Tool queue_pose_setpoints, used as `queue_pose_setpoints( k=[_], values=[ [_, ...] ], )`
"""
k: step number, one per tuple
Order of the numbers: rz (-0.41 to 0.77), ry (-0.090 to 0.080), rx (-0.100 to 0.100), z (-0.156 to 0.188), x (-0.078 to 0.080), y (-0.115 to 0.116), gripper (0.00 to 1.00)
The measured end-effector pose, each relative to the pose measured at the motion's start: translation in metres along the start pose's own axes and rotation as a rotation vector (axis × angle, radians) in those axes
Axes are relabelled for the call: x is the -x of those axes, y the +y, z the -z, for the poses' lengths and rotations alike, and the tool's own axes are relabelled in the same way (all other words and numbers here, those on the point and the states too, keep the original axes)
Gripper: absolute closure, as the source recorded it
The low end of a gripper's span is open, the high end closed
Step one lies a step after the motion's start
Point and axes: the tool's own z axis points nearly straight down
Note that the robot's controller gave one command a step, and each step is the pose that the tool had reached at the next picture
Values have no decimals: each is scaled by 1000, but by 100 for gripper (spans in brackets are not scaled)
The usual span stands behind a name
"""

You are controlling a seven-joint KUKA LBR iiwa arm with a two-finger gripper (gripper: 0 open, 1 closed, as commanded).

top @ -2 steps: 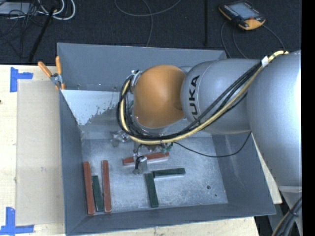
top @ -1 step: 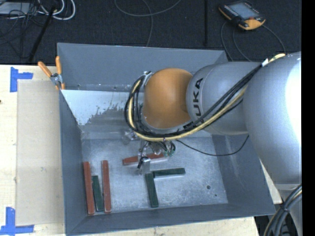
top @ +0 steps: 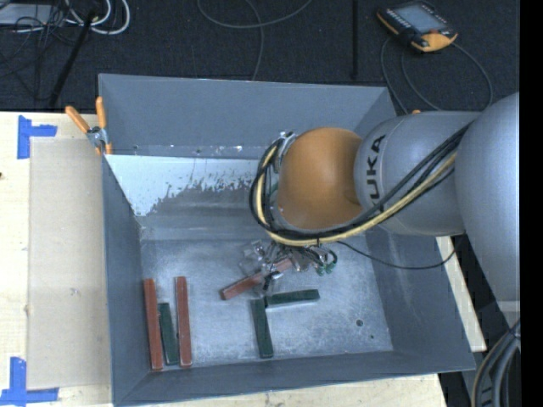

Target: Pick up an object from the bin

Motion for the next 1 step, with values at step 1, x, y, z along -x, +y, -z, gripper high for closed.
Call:
queue_pose_setpoints(
  k=[1],
  values=[
    [-1, 0, 0, 0, 0, 0, 100]
  ],
)
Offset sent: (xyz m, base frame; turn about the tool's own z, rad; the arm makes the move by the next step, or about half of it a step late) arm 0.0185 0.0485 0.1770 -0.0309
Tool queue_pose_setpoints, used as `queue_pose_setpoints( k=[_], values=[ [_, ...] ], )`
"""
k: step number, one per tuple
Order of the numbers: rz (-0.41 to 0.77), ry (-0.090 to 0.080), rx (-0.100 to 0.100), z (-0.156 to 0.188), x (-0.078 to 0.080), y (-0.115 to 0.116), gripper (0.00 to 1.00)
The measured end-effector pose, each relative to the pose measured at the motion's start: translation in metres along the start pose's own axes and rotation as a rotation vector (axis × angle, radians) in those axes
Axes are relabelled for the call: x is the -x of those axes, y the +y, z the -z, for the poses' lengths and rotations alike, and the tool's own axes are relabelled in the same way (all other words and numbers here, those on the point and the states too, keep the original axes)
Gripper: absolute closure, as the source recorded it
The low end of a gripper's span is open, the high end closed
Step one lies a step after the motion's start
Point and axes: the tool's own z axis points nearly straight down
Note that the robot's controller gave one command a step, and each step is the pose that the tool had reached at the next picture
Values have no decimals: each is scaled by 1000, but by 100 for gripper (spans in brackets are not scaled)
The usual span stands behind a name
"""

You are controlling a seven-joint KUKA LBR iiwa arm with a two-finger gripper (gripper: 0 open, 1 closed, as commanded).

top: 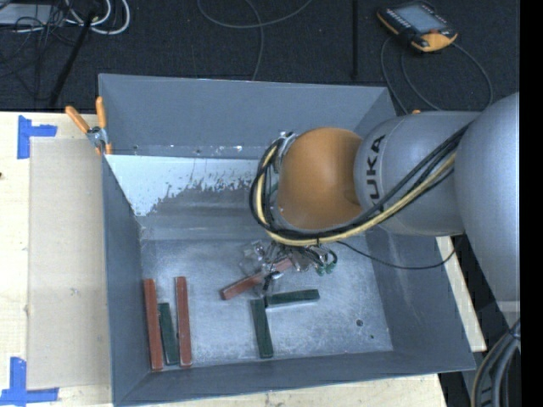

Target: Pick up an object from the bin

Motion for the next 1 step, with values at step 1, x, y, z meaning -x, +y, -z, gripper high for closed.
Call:
queue_pose_setpoints(
  k=[1],
  values=[
    [33, -12, -3, 181, 39, 37, 100]
  ],
)
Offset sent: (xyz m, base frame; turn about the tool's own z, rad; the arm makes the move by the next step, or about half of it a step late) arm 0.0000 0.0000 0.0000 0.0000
